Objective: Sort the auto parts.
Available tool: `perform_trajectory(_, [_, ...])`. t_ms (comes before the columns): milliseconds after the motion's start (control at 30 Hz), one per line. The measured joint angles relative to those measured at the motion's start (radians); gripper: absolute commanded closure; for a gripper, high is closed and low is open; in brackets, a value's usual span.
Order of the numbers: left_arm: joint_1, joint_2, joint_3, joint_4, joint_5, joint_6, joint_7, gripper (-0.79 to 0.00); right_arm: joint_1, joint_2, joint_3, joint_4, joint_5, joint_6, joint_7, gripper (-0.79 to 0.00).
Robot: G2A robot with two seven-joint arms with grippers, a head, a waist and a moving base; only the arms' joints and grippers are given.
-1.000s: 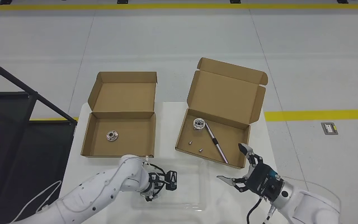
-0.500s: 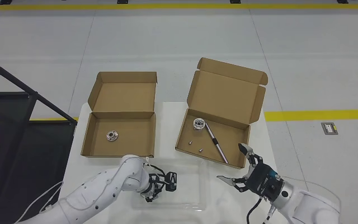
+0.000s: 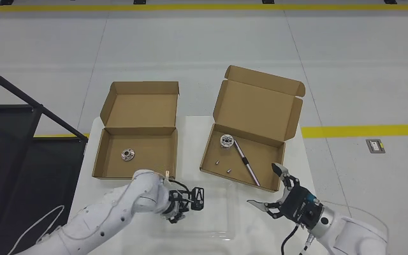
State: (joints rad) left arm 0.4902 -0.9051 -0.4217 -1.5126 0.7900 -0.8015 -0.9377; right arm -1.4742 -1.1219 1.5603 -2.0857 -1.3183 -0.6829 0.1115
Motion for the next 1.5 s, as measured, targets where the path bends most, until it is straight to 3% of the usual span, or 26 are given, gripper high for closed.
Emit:
perform_trajectory(267, [0.088, 0.107, -0.184, -0.25, 0.054, 0.072, -0.06, 0.0, 0.0, 0.0, 0.0, 0.0, 0.0, 0.0, 0.0, -0.785])
perform_trajectory(400, [0.159, 0.168, -0.323, -0.344, 0.096, 0.113, -0.07, 0.0, 0.0, 0.0, 0.0, 0.0, 0.0, 0.0, 0.0, -0.785])
perform_trajectory(700, [0.336, 0.251, -0.588, -0.387, 0.274, 0.179, 0.116, 0.0, 0.0, 0.0, 0.0, 0.0, 0.0, 0.0, 0.0, -0.785])
perform_trajectory(833, [0.418, 0.269, -0.654, -0.401, 0.334, 0.209, 0.184, 0.0, 0.0, 0.0, 0.0, 0.0, 0.0, 0.0, 0.0, -0.785])
perform_trajectory(1167, [0.42, 0.269, -0.653, -0.401, 0.332, 0.208, 0.185, 0.0, 0.0, 0.0, 0.0, 0.0, 0.0, 0.0, 0.0, -0.785])
perform_trajectory(1367, [0.437, 0.255, -0.664, -0.284, 0.219, 0.265, 0.302, 0.0, 0.0, 0.0, 0.0, 0.0, 0.0, 0.0, 0.0, -0.785])
perform_trajectory(1500, [0.39, 0.243, -0.68, -0.179, 0.152, 0.265, 0.331, 0.0, 0.0, 0.0, 0.0, 0.0, 0.0, 0.0, 0.0, -0.785])
